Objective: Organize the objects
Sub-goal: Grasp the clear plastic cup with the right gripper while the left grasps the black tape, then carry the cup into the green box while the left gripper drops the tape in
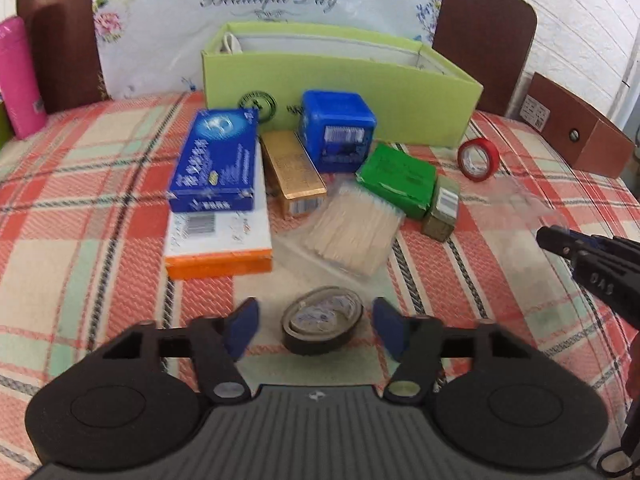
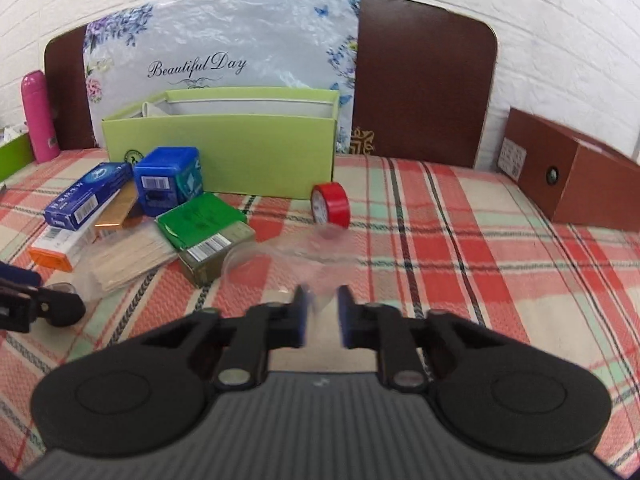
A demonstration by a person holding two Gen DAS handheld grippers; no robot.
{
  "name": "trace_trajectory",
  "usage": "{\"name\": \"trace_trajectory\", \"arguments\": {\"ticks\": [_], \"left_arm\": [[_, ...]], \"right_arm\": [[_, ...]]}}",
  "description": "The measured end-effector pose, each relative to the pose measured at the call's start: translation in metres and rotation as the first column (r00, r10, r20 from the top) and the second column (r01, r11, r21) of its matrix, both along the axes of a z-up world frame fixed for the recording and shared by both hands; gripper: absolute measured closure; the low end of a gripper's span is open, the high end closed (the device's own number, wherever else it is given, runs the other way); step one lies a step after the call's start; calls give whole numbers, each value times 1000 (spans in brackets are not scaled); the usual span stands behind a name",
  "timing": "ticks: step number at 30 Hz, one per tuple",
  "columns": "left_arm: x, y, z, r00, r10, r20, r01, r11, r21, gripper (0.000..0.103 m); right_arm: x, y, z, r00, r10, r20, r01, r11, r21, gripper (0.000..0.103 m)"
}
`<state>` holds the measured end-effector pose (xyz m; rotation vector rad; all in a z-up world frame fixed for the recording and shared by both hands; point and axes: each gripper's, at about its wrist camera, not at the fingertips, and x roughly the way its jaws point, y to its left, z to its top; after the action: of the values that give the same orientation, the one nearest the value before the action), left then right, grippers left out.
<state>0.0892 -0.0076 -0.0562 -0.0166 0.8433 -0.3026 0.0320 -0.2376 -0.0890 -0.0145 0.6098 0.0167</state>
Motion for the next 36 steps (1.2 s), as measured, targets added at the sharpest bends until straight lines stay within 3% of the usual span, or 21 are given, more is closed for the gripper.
{"name": "trace_trajectory", "arguments": {"ticks": [1, 5, 8, 11, 13, 15, 16, 18, 21, 26, 27, 30, 36], "left_arm": [[-2, -1, 0, 1000, -1, 11, 1, 1000, 8, 58], [-14, -5, 2, 999, -48, 10, 47, 999, 14, 59], [-24, -8, 2, 997, -73, 8, 73, 997, 2, 57], [-25, -11, 0, 998, -64, 16, 64, 998, 20, 46], [-22, -11, 0, 998, -56, 12, 56, 998, 15, 47], [-22, -11, 1, 998, -66, 12, 66, 998, 10, 58], [-22, -11, 1, 998, -68, 11, 67, 998, 8, 58], [-22, -11, 1, 998, -68, 12, 68, 998, 10, 59], [-21, -13, 1, 997, -71, 15, 71, 997, 10, 50], [-22, -18, 2, 996, -87, 18, 87, 996, 6, 59], [-22, -18, 1, 996, -86, 16, 85, 996, 4, 59], [-22, -19, 1, 997, -79, 16, 79, 997, 7, 59], [-24, -21, 5, 995, -96, 8, 96, 995, 2, 60]], "right_arm": [[-3, -5, 2, 1000, 17, -2, -17, 999, 35, 97], [-17, -17, 9, 998, 67, 3, -66, 986, 152, 98], [-20, -18, 3, 997, 66, -27, -62, 990, 128, 98], [-23, -18, -5, 997, 57, -55, -50, 991, 127, 95], [-26, -16, -7, 996, 67, -56, -59, 990, 126, 88], [-29, -13, -7, 996, 77, -49, -71, 991, 116, 79], [-30, -12, -7, 996, 80, -42, -75, 992, 106, 77], [-29, -9, -7, 996, 86, -29, -83, 993, 83, 77], [-25, -7, -7, 997, 82, -9, -82, 995, 58, 77], [-16, -4, -9, 995, 98, -3, -97, 994, 47, 77], [-14, -3, -10, 995, 102, -11, -102, 994, 49, 78], [-11, -3, -10, 993, 111, -42, -107, 991, 82, 93], [-9, -3, -3, 990, 116, -78, -105, 985, 138, 97]]}}
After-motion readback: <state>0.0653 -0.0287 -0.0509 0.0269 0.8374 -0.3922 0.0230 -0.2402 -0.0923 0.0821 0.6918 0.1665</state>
